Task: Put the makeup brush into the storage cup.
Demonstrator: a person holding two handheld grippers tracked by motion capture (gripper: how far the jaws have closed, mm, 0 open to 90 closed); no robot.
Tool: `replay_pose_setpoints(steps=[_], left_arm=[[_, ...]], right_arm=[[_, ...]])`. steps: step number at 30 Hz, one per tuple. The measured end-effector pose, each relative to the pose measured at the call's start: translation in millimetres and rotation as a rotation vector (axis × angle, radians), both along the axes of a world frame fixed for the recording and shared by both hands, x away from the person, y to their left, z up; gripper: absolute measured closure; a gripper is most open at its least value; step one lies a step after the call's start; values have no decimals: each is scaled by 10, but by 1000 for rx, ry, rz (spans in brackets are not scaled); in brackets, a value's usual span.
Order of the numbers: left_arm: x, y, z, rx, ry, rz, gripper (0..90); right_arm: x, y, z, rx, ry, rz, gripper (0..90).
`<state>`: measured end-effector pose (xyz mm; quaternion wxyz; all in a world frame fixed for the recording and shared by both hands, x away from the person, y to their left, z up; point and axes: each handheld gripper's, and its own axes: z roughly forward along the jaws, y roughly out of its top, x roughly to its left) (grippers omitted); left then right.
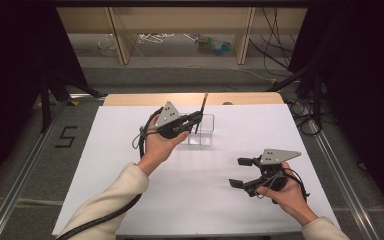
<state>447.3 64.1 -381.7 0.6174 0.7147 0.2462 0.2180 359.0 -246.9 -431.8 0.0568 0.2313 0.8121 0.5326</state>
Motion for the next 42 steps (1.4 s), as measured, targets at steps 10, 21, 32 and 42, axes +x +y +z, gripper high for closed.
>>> replay_pose_setpoints(steps=[10, 21, 32, 42], left_arm=[[32, -3, 11, 3, -1, 0, 828], [65, -10, 35, 3, 2, 4, 828], [97, -7, 30, 5, 5, 9, 828], [124, -24, 51, 2, -3, 4, 828]], right_arm=[[3, 6, -7, 9, -2, 2, 167], [-1, -3, 0, -8, -3, -5, 167], [1, -4, 0, -8, -1, -3, 167], [-1, -5, 1, -7, 1, -4, 167]])
